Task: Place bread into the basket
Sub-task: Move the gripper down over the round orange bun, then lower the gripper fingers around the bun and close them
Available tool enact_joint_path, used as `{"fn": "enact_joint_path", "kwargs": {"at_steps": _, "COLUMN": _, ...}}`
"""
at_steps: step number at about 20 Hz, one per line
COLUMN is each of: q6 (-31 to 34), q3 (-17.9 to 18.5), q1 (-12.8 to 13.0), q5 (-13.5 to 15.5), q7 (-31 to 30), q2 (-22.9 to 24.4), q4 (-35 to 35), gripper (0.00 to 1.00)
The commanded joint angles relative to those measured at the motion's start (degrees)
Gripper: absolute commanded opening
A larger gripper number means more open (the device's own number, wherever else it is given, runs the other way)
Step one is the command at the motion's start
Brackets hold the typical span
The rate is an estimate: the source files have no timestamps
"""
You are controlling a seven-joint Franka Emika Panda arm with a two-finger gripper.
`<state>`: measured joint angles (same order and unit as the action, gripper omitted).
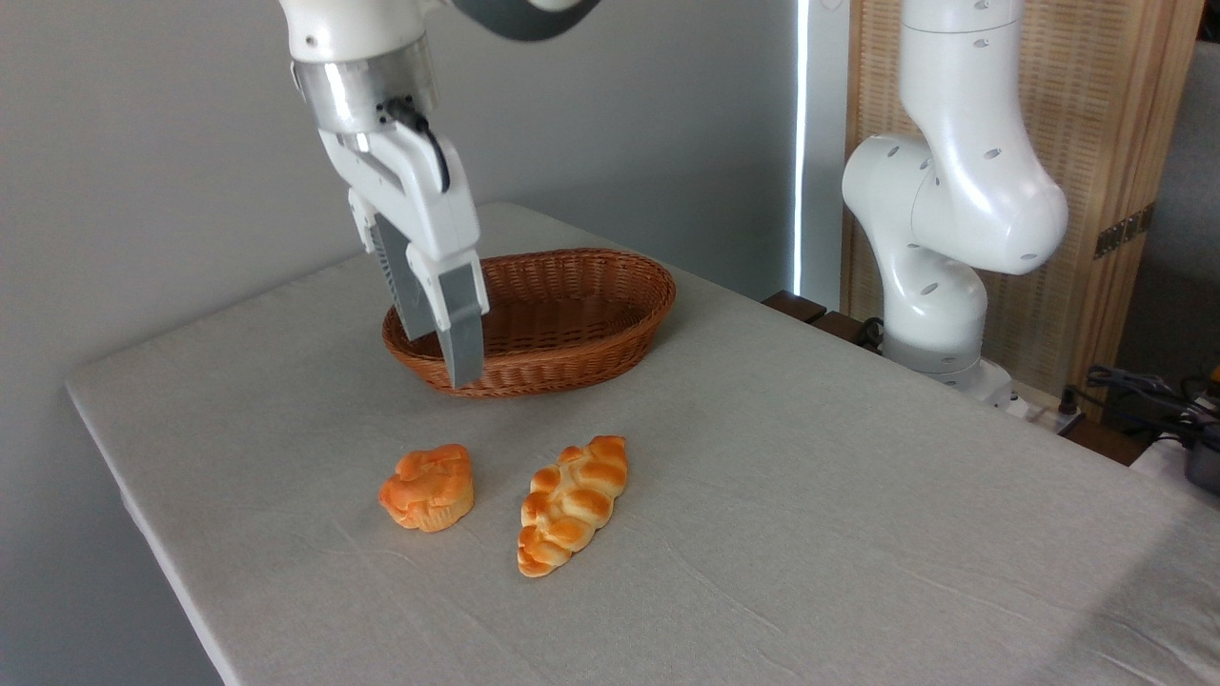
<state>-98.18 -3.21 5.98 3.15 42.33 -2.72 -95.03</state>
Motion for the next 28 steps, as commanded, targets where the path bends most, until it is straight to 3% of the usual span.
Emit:
{"fn": "enact_joint_path", "kwargs": {"at_steps": 1, "q6": -6.83, "q3": 0.05, "q1": 1.14, "q5": 0.28, "q7": 1.62, "q2": 0.27, "q4": -6.13, "gripper": 1.0}}
{"fn": "enact_joint_path", "kwargs": {"at_steps": 11, "q6": -23.35, "q3": -1.45, "q1": 3.16, "q5": 0.02, "q7": 7.07, "q2": -3.69, "q4": -14.92, "gripper": 1.0}}
{"fn": "enact_joint_path", "kwargs": {"at_steps": 20, "q6": -27.24, "q3": -1.45, "q1": 3.34, "q5": -0.07, "q7": 10.14, "q2": -4.83, "q4": -16.33, "gripper": 0.99}}
{"fn": "enact_joint_path", "kwargs": {"at_steps": 21, "q6": -27.24, "q3": -1.45, "q1": 3.25, "q5": -0.07, "q7": 10.14, "q2": -4.92, "q4": -16.42, "gripper": 0.97}}
{"fn": "enact_joint_path", "kwargs": {"at_steps": 22, "q6": -27.24, "q3": -1.45, "q1": 3.34, "q5": -0.07, "q7": 10.14, "q2": -4.92, "q4": -16.68, "gripper": 0.84}}
{"fn": "enact_joint_path", "kwargs": {"at_steps": 25, "q6": -27.15, "q3": -1.53, "q1": 3.43, "q5": -0.07, "q7": 10.23, "q2": -4.92, "q4": -16.94, "gripper": 0.6}}
{"fn": "enact_joint_path", "kwargs": {"at_steps": 26, "q6": -27.15, "q3": -1.53, "q1": 3.69, "q5": -0.07, "q7": 10.23, "q2": -5.01, "q4": -16.94, "gripper": 0.58}}
{"fn": "enact_joint_path", "kwargs": {"at_steps": 28, "q6": -27.15, "q3": -1.53, "q1": 4.04, "q5": -0.07, "q7": 10.32, "q2": -5.27, "q4": -17.03, "gripper": 0.44}}
